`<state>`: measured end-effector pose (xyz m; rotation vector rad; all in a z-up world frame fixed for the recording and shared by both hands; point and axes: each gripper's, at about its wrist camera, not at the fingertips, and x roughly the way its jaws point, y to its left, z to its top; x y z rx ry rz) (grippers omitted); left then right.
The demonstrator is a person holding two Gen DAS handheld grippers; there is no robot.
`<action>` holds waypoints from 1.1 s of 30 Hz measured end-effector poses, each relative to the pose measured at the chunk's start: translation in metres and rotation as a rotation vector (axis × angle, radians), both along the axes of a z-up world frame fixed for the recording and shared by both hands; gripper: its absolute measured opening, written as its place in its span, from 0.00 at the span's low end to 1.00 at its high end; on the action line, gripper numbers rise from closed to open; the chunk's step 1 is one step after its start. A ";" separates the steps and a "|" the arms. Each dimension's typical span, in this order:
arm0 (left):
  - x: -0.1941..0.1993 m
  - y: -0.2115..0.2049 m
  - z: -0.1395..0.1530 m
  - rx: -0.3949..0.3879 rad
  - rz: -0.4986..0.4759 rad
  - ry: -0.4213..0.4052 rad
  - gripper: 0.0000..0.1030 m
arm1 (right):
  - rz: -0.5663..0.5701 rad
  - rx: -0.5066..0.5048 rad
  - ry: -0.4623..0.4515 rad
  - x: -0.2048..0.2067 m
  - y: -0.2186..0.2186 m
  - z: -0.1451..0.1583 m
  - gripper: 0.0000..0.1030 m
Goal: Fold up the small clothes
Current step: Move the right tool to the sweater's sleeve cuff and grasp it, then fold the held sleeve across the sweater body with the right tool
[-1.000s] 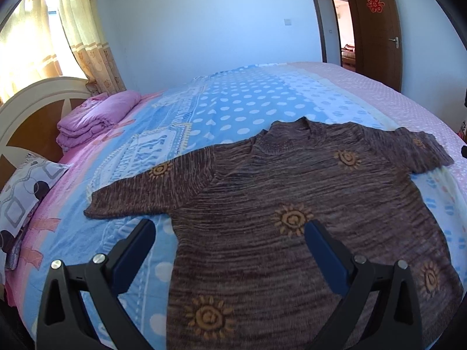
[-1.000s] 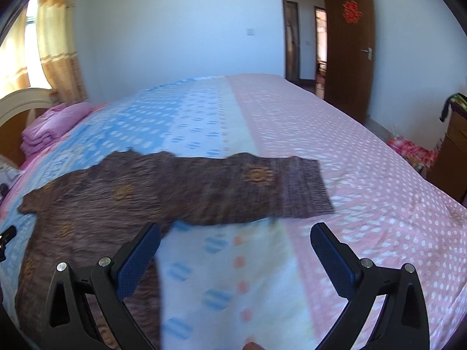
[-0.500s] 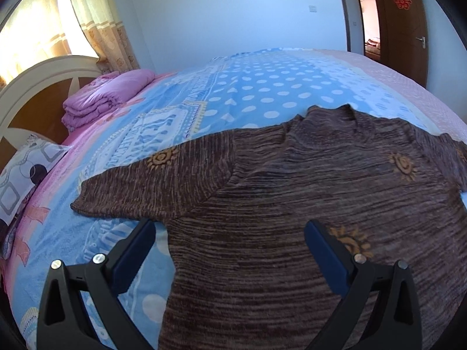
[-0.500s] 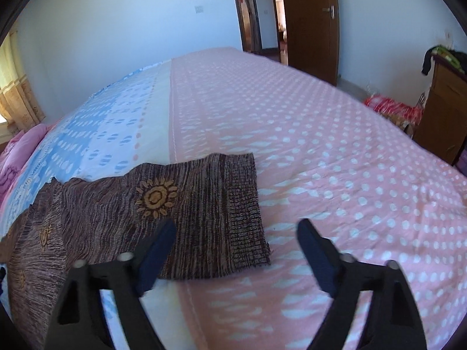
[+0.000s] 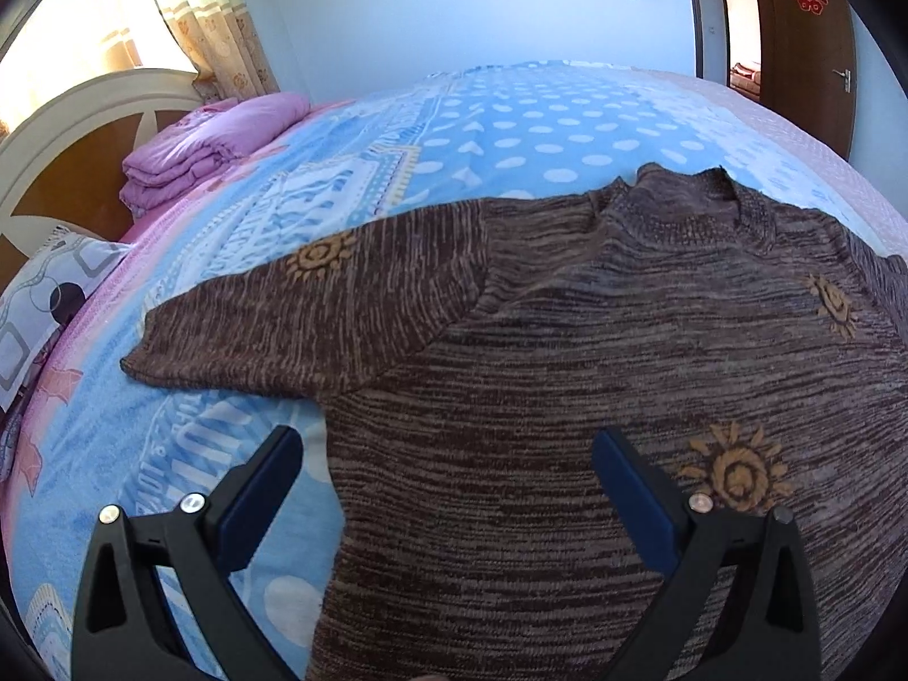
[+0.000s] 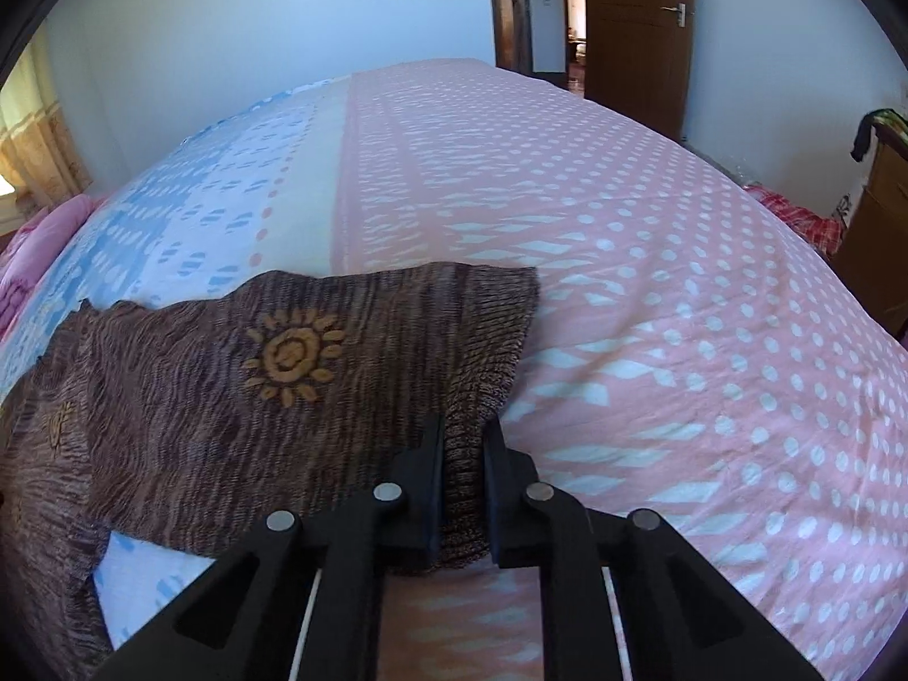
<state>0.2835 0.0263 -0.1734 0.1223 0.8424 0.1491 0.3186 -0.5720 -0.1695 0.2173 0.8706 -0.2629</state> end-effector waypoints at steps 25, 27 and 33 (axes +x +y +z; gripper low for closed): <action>-0.010 0.018 0.014 -0.086 0.008 -0.051 1.00 | 0.286 -0.103 -0.335 0.021 0.147 0.170 0.08; -0.011 0.019 0.015 -0.093 0.001 -0.054 1.00 | 0.343 -0.122 -0.336 0.025 0.173 0.173 0.08; -0.013 0.023 0.017 -0.121 -0.005 -0.040 1.00 | 0.514 -0.137 -0.312 0.037 0.256 0.158 0.08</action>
